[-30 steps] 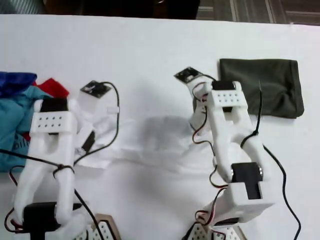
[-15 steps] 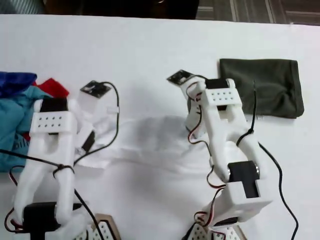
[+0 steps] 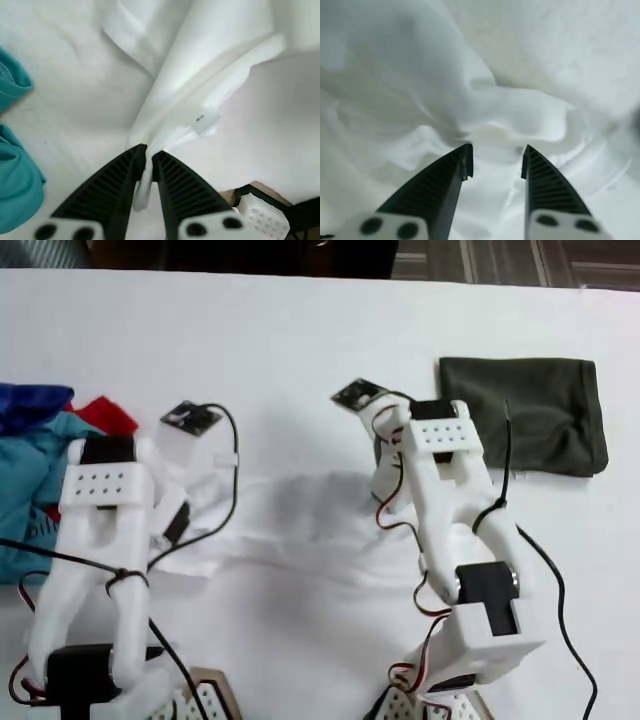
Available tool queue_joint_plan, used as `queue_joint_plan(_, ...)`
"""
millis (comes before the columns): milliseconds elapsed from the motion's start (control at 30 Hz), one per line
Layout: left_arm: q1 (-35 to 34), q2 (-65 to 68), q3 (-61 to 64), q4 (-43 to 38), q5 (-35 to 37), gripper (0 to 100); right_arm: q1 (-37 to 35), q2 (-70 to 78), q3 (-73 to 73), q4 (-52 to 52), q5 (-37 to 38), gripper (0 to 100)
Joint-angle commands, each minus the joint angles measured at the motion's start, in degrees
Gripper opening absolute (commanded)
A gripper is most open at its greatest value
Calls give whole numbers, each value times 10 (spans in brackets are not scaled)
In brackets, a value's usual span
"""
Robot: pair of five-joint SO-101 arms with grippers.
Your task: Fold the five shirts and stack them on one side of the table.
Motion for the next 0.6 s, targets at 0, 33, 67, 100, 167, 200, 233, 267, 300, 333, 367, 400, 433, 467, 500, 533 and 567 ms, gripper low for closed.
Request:
queue_joint_plan(0,-5,-9,-1,-1,-6,26,0,0,-2,-2,7,173)
queue_joint_plan(33,-5,-9,-1,-1,-6,26,0,0,-2,-2,7,173)
queue_joint_plan(67,-5,-9,-1,-1,-6,26,0,0,-2,-2,7,173)
queue_joint_plan(100,-5,-9,-1,-1,-6,26,0,0,-2,-2,7,174)
queue_joint_plan(167,-5,-9,-1,-1,-6,26,0,0,-2,-2,7,175)
queue_joint_plan(200,-5,-9,-1,-1,-6,26,0,0,-2,-2,7,175)
queue_joint_plan(233,-5,-9,-1,0,-6,26,0,0,-2,-2,7,175)
queue_joint_plan(267,-5,-9,0,0,-6,26,0,0,-2,-1,7,174)
queue_joint_plan(300,-5,-9,0,0,-6,26,0,0,-2,-1,7,174)
queue_joint_plan(333,-5,-9,0,0,-6,26,0,0,-1,-1,8,173)
queue_joint_plan(367,-5,-9,0,0,-6,26,4,0,3,-1,8,173)
queue_joint_plan(400,-6,-9,0,0,-6,26,7,0,8,-4,9,173)
queue_joint_plan(433,-6,-9,0,0,-6,26,9,0,12,-4,14,173)
queue_joint_plan(467,-6,-9,0,0,-6,26,14,0,19,-4,23,173)
queue_joint_plan(500,-6,-9,-1,0,-6,26,20,0,24,-5,27,173)
queue_joint_plan(533,-6,-9,-1,0,-6,26,24,-1,25,-5,29,173)
queue_joint_plan(567,-6,-9,-1,0,-6,26,29,-1,25,-6,30,173)
